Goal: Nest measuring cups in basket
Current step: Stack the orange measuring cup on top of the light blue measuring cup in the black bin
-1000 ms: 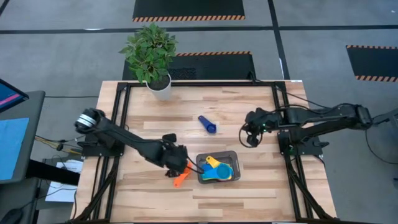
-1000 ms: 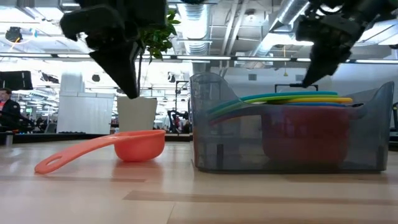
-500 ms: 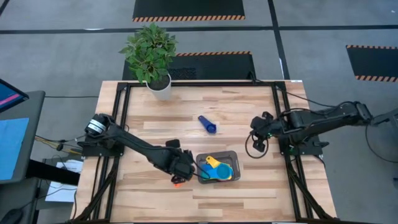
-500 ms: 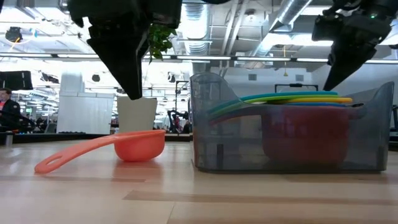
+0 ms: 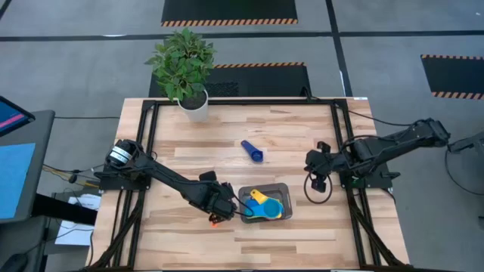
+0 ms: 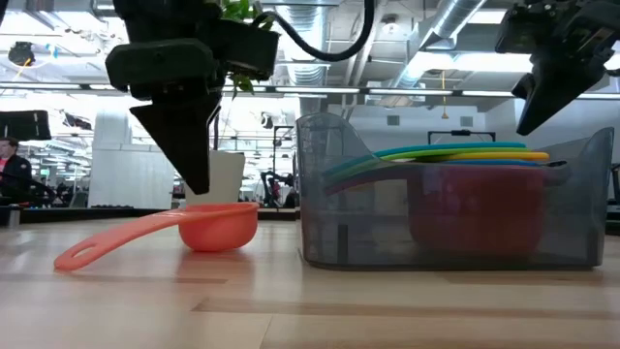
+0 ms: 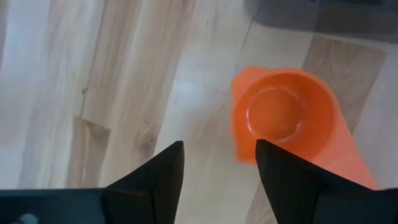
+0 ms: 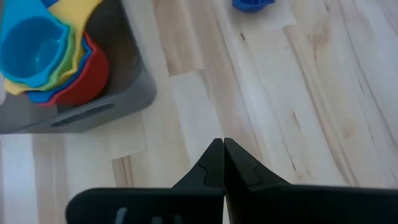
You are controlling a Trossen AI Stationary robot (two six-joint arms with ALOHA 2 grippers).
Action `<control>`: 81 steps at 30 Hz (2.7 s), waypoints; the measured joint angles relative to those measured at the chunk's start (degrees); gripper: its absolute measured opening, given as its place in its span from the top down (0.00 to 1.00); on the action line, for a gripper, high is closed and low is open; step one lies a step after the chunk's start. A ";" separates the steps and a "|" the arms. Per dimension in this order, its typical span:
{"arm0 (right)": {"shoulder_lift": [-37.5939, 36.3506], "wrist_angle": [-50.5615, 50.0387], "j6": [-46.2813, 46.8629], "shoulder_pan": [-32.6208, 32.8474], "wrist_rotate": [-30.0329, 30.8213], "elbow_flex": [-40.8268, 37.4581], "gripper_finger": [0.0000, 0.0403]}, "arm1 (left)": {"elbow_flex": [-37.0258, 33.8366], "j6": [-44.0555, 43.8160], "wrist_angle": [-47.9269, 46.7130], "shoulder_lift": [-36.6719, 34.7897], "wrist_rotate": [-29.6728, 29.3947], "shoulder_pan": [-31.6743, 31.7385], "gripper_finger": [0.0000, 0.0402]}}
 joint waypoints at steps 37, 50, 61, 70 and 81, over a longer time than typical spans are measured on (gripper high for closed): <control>0.00 1.10 -0.11 2.02 -0.07 0.00 0.96 | 2.18 4.76 1.74 5.88 3.59 1.35 0.96; 0.02 -2.53 -0.11 2.02 -0.26 0.00 0.95 | 27.38 19.69 -17.83 5.93 -0.36 1.46 1.00; -0.02 -5.28 -0.09 2.02 -0.46 0.00 0.96 | 29.72 40.74 7.73 9.45 1.19 7.31 1.00; -0.02 -7.59 0.04 2.08 -1.99 0.02 0.96 | 35.00 43.96 9.72 16.97 10.34 8.13 1.00; 0.00 -7.92 -0.02 2.08 -1.99 0.02 0.94 | 41.76 46.97 5.20 22.58 12.20 8.31 0.99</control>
